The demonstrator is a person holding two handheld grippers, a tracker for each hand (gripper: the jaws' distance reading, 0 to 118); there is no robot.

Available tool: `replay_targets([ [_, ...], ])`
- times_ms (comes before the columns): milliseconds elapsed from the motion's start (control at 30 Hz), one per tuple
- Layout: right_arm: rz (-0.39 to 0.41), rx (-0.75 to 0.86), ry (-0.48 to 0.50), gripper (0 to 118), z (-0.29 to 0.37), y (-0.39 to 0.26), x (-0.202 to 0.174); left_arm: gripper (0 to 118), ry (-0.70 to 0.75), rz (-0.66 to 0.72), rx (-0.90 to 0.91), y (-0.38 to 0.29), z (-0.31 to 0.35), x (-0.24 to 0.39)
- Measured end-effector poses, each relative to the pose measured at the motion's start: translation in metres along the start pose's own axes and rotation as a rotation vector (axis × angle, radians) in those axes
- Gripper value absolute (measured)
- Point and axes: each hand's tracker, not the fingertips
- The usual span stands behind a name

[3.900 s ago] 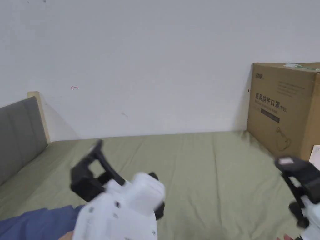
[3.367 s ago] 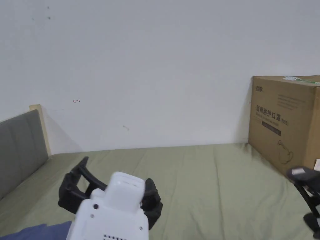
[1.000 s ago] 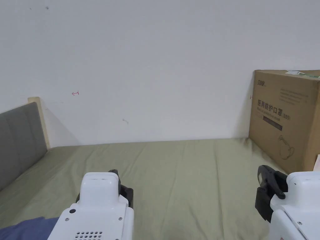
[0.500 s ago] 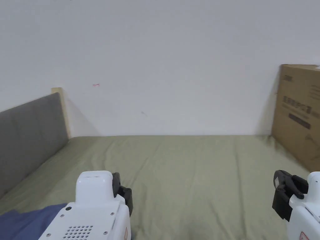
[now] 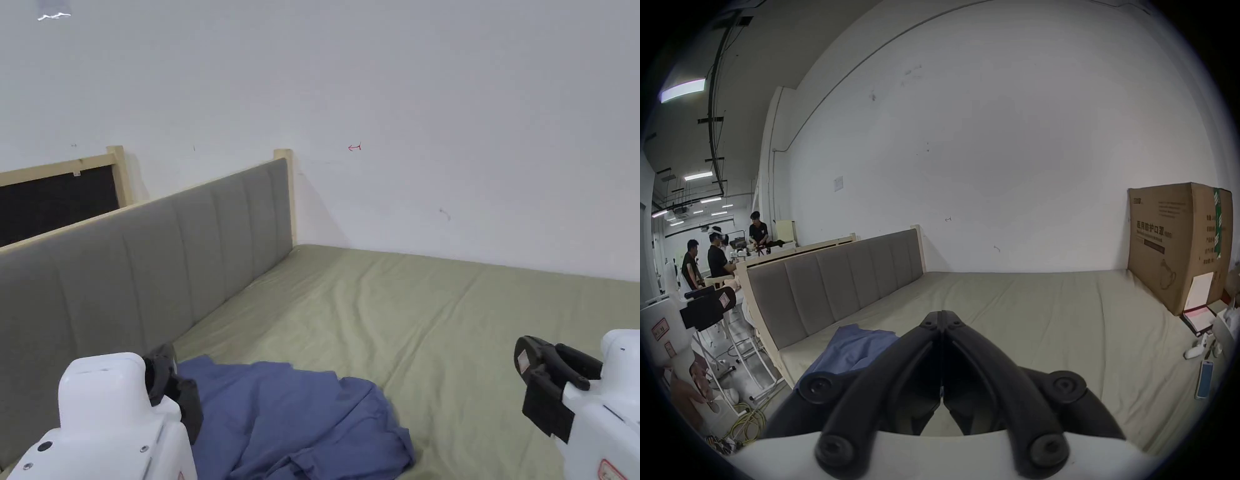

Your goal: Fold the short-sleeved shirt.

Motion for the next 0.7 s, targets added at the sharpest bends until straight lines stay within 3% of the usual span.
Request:
replay_targets([
  [133, -0.020, -0.035, -0.009, 0, 0.001, -0.001, 0.016, 0, -0.164, 0.068, -0.146, 0.010, -0.045, -0.002],
  [233, -0.031, -0.078, -0.024, 0, -0.002, -0.010, 0.032, 0, -0.230, 0.072, -0.431, 0.003, -0.116, -0.004],
  [333, -0.016, -0.128, -0.055, 0, -0.008, -0.020, 0.045, 0, -0.322, 0.189, -0.764, -0.028, -0.194, -0.012],
  [400, -0.023, -0.161, -0.071, 0, -0.012, -0.028, 0.055, 3, -0.306, 0.252, -0.904, -0.058, -0.234, -0.010],
  [433, -0.032, -0.175, -0.077, 0, -0.015, -0.033, 0.059, 21, -0.287, 0.227, -0.953, -0.073, -0.253, -0.008],
  [467, -0.039, -0.189, -0.084, 0, -0.017, -0.036, 0.063, 80, -0.267, 0.199, -0.986, -0.085, -0.267, -0.005],
  [500, -0.044, -0.206, -0.089, 0, -0.020, -0.040, 0.068, 111, -0.235, 0.151, -0.994, -0.099, -0.282, -0.001],
  [533, -0.046, -0.226, -0.091, 0, -0.023, -0.044, 0.072, 118, -0.217, 0.106, -1.024, -0.114, -0.294, 0.000],
  [700, -0.032, -0.300, -0.100, 0, -0.034, -0.055, 0.088, 116, -0.086, 0.068, -1.039, -0.167, -0.343, 0.000],
])
